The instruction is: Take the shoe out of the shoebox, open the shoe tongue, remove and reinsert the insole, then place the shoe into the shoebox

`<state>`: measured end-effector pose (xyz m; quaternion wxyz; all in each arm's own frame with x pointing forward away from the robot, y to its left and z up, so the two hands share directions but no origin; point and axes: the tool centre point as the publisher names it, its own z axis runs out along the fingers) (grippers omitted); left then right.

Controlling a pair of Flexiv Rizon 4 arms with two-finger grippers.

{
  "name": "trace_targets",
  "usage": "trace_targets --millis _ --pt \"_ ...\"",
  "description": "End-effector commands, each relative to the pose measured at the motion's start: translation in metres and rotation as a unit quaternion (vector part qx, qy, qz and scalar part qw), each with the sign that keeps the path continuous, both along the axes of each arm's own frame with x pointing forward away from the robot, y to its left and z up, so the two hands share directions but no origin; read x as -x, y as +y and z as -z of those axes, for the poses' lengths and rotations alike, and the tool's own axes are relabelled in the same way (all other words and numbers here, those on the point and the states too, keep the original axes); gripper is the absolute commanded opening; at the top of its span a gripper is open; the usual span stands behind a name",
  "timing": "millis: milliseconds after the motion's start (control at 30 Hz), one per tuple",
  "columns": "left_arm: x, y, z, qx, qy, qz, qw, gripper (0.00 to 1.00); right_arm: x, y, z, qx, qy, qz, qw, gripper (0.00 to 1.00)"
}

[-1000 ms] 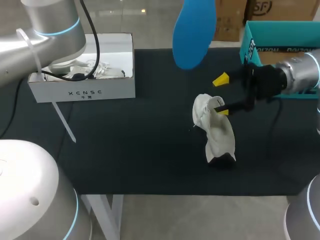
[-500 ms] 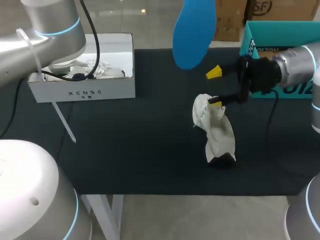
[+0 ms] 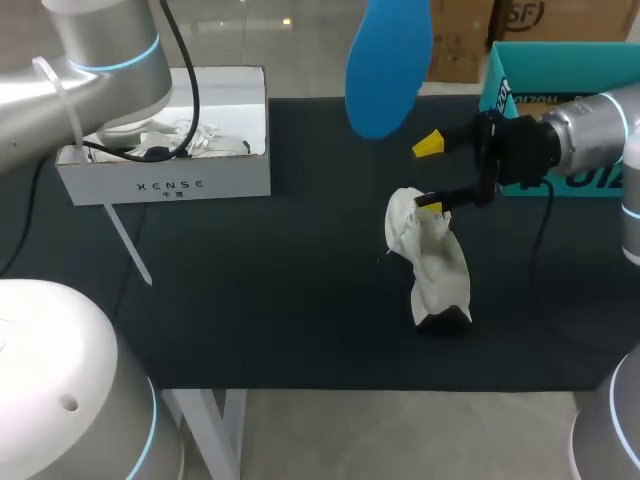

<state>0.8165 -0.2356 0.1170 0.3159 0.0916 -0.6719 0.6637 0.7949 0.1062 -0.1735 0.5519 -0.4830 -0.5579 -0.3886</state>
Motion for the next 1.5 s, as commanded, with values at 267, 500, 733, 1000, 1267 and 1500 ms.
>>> trace_targets --millis 267,500,733,1000,1267,1500 --pt "0.035 -0.028 0.014 -0.089 -0.245 -0.027 0.965 0.00 0.000 0.000 0.000 0.000 0.000 0.000 1.000 1.00" --pt "0.053 -0.027 0.020 -0.059 -0.290 -0.020 0.955 0.00 0.000 0.000 0.000 0.000 0.000 0.000 1.000 1.00" --pt "0.071 -0.043 0.044 -0.046 -0.268 0.019 0.962 0.00 0.000 0.000 0.000 0.000 0.000 0.000 1.000 1.00" --pt "0.070 -0.062 0.091 -0.070 -0.288 0.069 0.953 0.00 0.000 0.000 0.000 0.000 0.000 0.000 1.000 1.00" --pt "0.067 -0.084 0.117 -0.081 -0.340 0.116 0.930 0.00 0.000 0.000 0.000 0.000 0.000 0.000 1.000 1.00" --pt "0.059 -0.095 0.140 -0.114 -0.393 0.126 0.904 0.00 0.000 0.000 0.000 0.000 0.000 0.000 1.000 1.00"
